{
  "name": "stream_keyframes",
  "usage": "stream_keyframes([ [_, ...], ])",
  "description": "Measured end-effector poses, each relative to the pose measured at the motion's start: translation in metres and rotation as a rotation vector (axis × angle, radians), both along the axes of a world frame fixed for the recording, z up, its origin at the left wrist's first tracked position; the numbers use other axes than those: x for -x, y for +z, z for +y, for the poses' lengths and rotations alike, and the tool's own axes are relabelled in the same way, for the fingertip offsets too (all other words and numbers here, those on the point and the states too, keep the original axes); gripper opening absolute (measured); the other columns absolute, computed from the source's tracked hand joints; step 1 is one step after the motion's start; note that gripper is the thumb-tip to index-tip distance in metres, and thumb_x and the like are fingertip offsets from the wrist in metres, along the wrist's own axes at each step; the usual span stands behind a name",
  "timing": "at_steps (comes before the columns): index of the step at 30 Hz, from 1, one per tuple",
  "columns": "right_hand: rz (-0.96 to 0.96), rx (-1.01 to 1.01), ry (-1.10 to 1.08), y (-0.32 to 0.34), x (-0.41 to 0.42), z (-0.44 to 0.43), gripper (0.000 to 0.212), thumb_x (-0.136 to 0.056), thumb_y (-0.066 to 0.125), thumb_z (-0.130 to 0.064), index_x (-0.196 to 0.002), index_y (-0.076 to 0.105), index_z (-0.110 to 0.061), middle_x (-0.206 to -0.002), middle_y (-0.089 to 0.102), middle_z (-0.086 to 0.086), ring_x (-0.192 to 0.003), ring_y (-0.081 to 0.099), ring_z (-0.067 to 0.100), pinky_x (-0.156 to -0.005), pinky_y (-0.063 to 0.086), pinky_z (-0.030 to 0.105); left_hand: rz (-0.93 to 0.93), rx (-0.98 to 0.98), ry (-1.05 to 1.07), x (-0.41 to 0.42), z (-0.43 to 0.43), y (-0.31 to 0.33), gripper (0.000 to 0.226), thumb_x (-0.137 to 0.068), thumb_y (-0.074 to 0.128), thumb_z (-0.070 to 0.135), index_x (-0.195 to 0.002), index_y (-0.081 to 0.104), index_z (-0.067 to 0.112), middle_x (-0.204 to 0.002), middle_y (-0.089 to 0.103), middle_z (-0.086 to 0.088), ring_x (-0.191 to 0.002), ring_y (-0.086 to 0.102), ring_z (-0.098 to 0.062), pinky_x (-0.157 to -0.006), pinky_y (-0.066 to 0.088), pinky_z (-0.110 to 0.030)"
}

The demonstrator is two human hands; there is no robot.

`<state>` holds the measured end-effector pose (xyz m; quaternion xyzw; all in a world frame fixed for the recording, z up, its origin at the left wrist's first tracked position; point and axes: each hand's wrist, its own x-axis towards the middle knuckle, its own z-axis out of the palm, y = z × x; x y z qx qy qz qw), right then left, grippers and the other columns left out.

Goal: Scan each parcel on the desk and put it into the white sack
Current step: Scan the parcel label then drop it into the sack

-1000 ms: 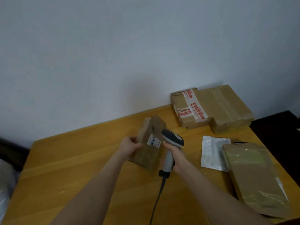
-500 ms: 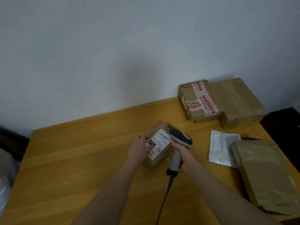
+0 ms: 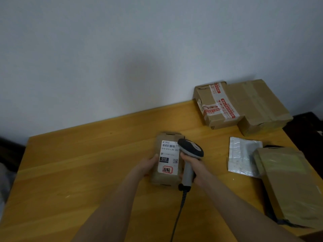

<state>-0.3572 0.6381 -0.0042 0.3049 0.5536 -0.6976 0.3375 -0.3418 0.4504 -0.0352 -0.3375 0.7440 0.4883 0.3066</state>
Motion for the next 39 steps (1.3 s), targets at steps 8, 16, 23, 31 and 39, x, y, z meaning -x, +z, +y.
stream_keyframes([
  [8,0.156,-0.015,0.082,0.05,-0.004,-0.012,0.025,-0.082,0.074,-0.02,-0.102,0.062,-0.013,-0.101,0.067,0.01,-0.101,0.061,0.03,-0.097,0.047,0.057,0.124,-0.26,0.271,-0.017,-0.031,0.041,0.053,-0.084,0.071,0.018,-0.131,0.05,0.009,-0.111,0.066,-0.009,-0.095,0.065,-0.023,-0.068,0.054,-0.03],
  [16,0.402,-0.153,0.131,0.1,-0.048,-0.03,0.013,-0.088,0.067,-0.02,-0.092,0.065,-0.008,-0.065,0.067,0.005,-0.051,0.059,0.013,-0.052,0.048,0.022,0.344,-0.172,0.404,-0.032,-0.038,0.075,0.053,-0.087,0.065,0.005,-0.137,0.045,0.004,-0.124,0.06,-0.011,-0.107,0.061,-0.027,-0.087,0.053,-0.039],
  [23,0.503,-0.244,0.215,0.115,-0.075,-0.043,0.01,-0.088,0.067,-0.017,-0.092,0.066,-0.008,-0.059,0.065,0.006,-0.046,0.056,0.011,-0.048,0.045,0.022,0.399,-0.178,0.393,-0.041,-0.039,0.084,0.054,-0.087,0.064,0.004,-0.137,0.045,0.005,-0.123,0.061,-0.011,-0.109,0.06,-0.029,-0.087,0.053,-0.038],
  [31,0.54,-0.299,0.254,0.125,-0.086,-0.049,0.012,-0.088,0.063,-0.013,-0.077,0.067,-0.009,-0.056,0.064,0.006,-0.046,0.054,0.013,-0.051,0.044,0.026,0.411,-0.182,0.425,-0.048,-0.042,0.08,0.052,-0.087,0.064,0.002,-0.136,0.045,0.004,-0.124,0.06,-0.012,-0.109,0.06,-0.029,-0.078,0.052,-0.033],
  [39,0.516,-0.312,0.236,0.13,-0.094,-0.058,0.011,-0.086,0.063,-0.013,-0.08,0.069,-0.005,-0.055,0.061,0.006,-0.046,0.053,0.015,-0.053,0.045,0.028,0.416,-0.18,0.418,-0.052,-0.052,0.078,0.051,-0.088,0.063,0.004,-0.135,0.046,0.004,-0.121,0.062,-0.011,-0.104,0.062,-0.028,-0.08,0.053,-0.034],
])
